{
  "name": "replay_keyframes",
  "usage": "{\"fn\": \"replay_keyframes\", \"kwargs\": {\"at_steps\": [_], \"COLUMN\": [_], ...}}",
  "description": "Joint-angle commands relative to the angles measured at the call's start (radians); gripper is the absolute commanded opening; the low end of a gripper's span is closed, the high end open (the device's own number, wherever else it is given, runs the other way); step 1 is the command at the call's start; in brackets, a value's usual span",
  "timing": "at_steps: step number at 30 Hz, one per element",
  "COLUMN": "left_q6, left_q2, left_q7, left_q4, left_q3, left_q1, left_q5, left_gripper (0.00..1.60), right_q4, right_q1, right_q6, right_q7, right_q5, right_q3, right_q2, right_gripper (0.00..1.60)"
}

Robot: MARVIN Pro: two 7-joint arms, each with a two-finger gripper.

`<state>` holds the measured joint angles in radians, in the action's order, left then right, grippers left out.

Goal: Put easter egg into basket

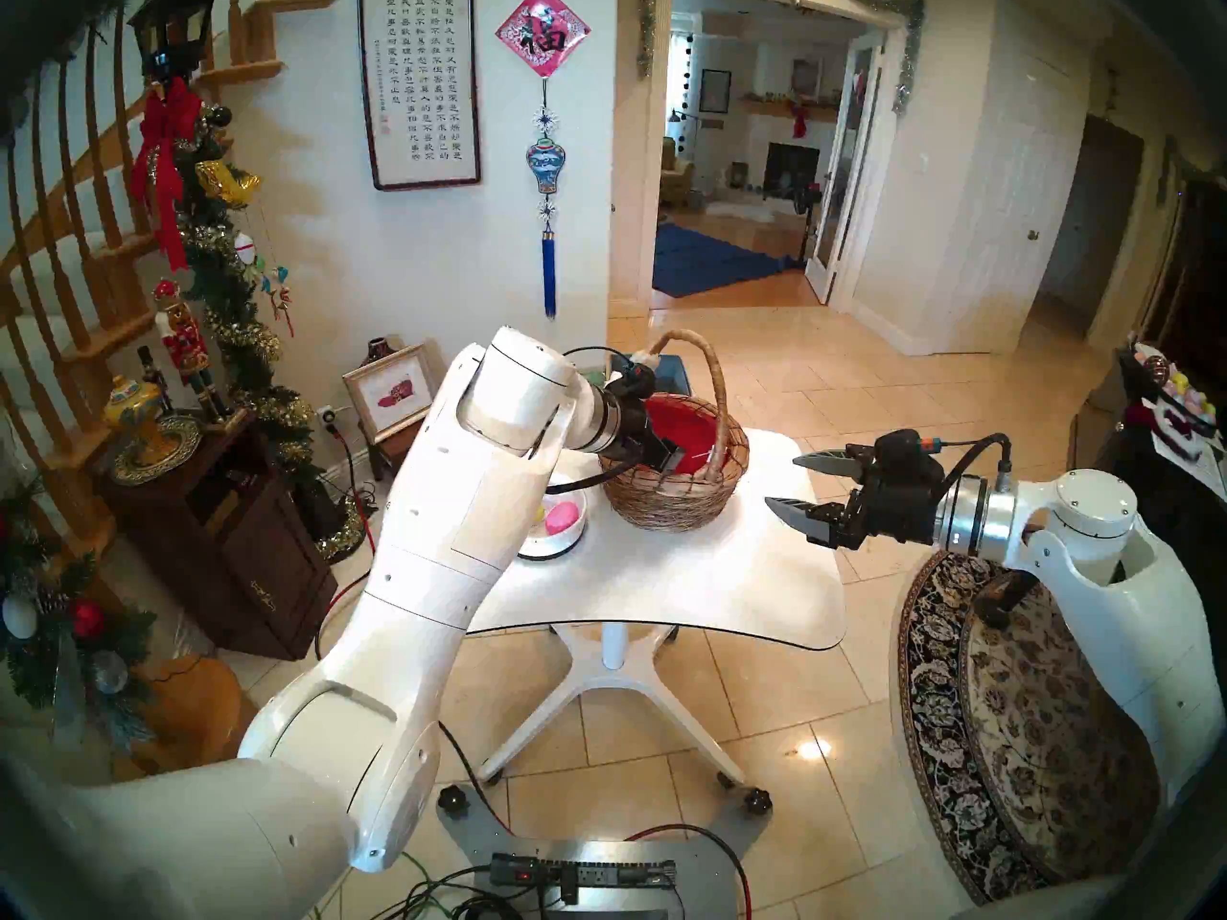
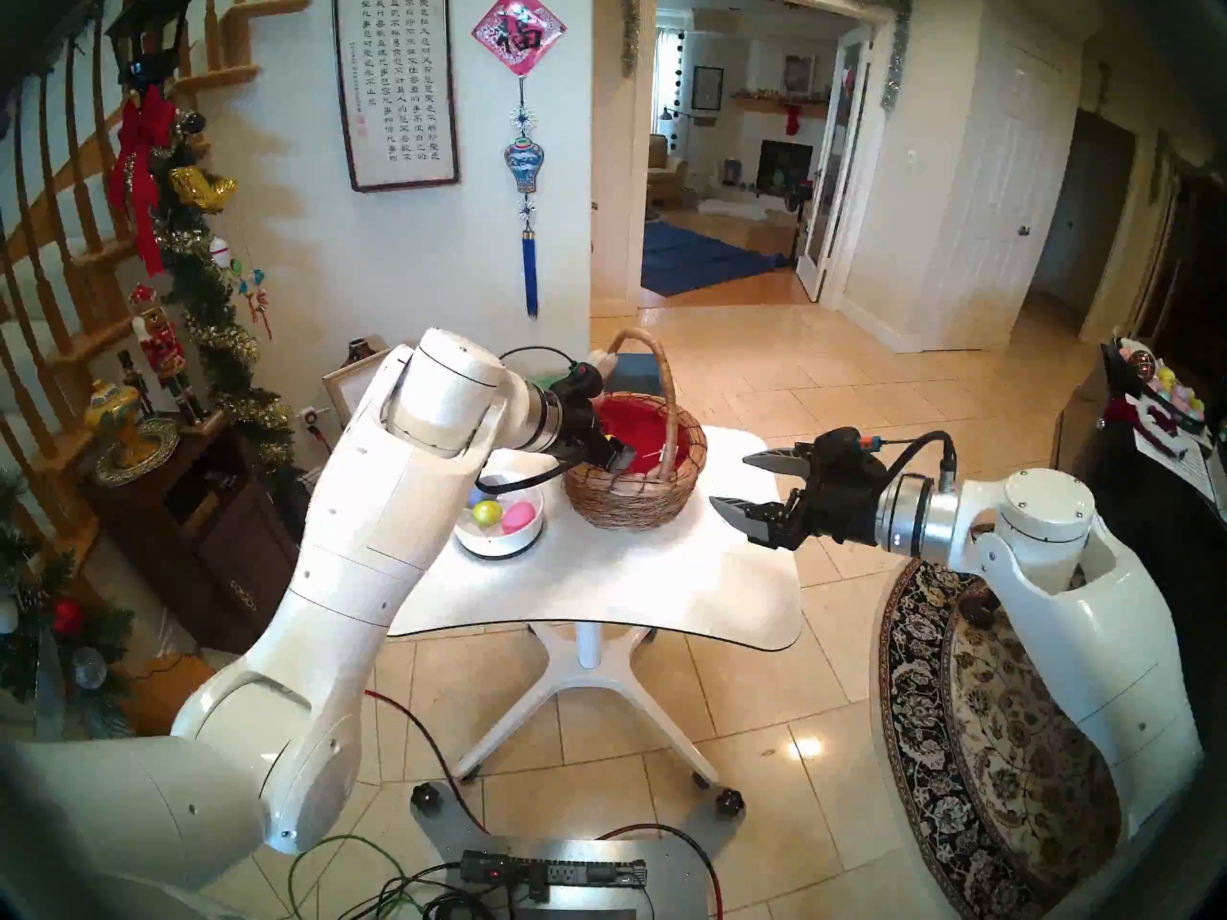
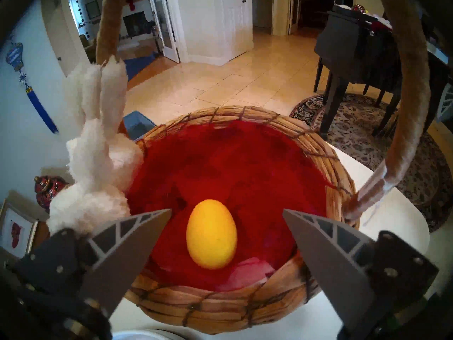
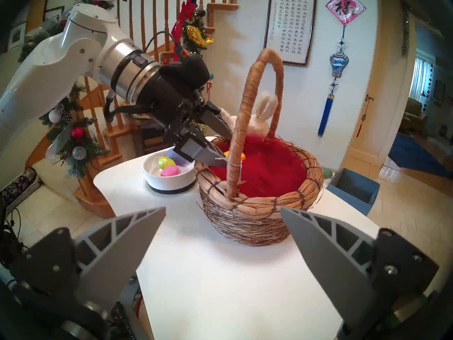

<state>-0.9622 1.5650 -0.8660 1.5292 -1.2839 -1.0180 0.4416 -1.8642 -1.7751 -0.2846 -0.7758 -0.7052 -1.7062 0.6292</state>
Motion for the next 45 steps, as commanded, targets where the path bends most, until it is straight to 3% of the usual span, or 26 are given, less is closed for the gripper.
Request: {"fn": "replay_keyframes", "kwargs": {"at_steps": [1,10,14,32,45], "left_q6": [0.002,0.002,0.002,0.002,0.002], "left_q2": [0.032,0.004,-0.05,-0.247,-0.392], "left_q7": [-0.1,-0.111,-0.102,-0.107,-0.099], "left_q4": [0.036,0.123,0.192,0.405,0.532], "left_q3": [-0.055,-0.129,-0.166,-0.336,-0.362], "left_q1": [0.026,0.001,-0.053,-0.29,-0.436], "left_q5": [-0.046,-0.132,-0.189,-0.272,-0.277], "left_gripper": [1.6,1.6,1.6,1.6,1.6], "right_q4": [-0.001,-0.001,-0.001,-0.001,-0.001], "right_q1": [0.0,0.0,0.0,0.001,0.0], "right_q6": [0.002,0.002,0.002,0.002,0.003], "right_q7": [-0.001,0.0,0.0,0.001,0.001], "right_q5": [0.001,0.0,0.0,-0.001,-0.002], "right_q3": [-0.005,-0.004,-0.004,-0.003,-0.003], "right_q2": [-0.003,-0.003,-0.004,-0.005,-0.006], "right_gripper": [1.6,1.6,1.6,1.6,1.6]}}
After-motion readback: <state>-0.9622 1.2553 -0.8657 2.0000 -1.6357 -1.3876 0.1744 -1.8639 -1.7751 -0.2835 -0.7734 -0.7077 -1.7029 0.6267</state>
